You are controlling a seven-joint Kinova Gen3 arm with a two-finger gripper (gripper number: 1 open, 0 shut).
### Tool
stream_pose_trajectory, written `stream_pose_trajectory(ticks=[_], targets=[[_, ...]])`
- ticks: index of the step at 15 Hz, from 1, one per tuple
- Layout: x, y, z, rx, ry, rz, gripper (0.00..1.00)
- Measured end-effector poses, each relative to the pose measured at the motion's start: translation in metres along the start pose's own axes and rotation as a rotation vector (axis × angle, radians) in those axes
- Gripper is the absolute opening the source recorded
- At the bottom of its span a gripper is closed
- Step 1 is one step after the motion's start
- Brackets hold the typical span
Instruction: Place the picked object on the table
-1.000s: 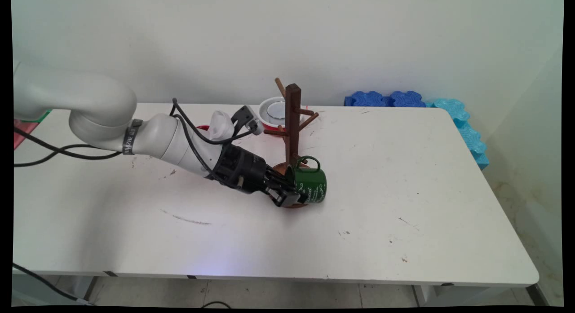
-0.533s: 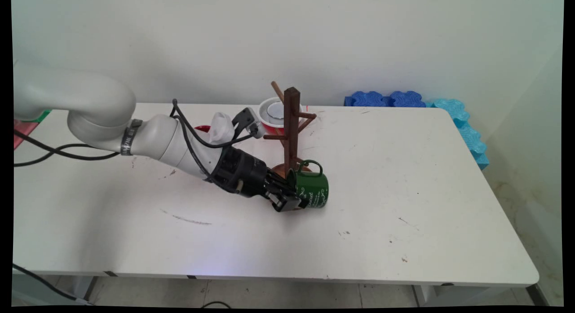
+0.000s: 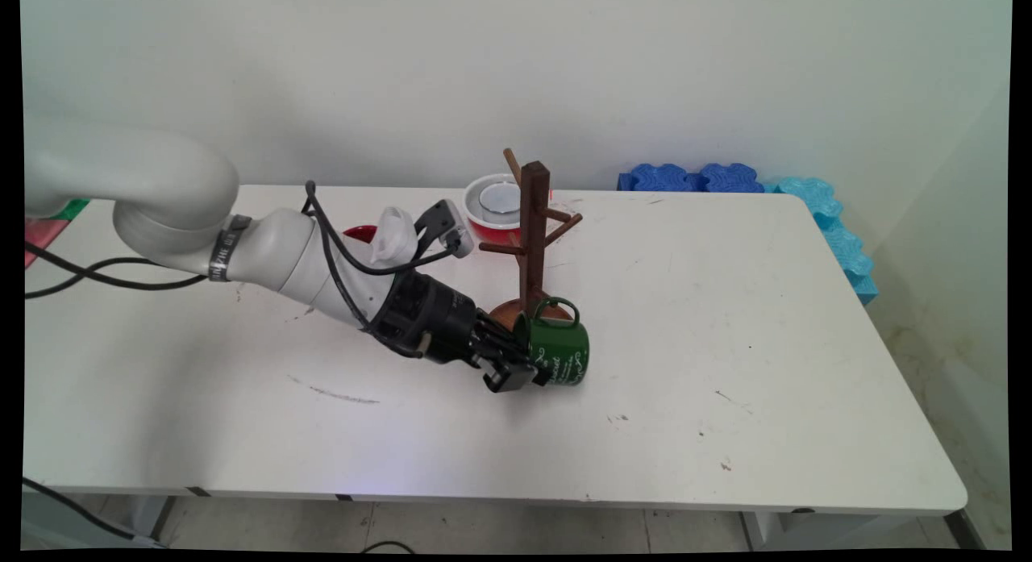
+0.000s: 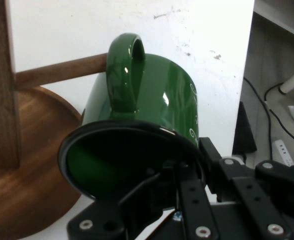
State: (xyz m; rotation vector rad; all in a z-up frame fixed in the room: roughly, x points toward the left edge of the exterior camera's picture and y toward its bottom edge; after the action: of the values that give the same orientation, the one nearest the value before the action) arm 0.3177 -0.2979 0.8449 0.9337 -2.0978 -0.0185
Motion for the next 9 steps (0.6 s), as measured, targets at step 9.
stream_pose_trajectory(ticks=[9], targets=[[-0.0014, 0.0036, -0.0066, -0.009, -0.014, 0.016, 0.0]])
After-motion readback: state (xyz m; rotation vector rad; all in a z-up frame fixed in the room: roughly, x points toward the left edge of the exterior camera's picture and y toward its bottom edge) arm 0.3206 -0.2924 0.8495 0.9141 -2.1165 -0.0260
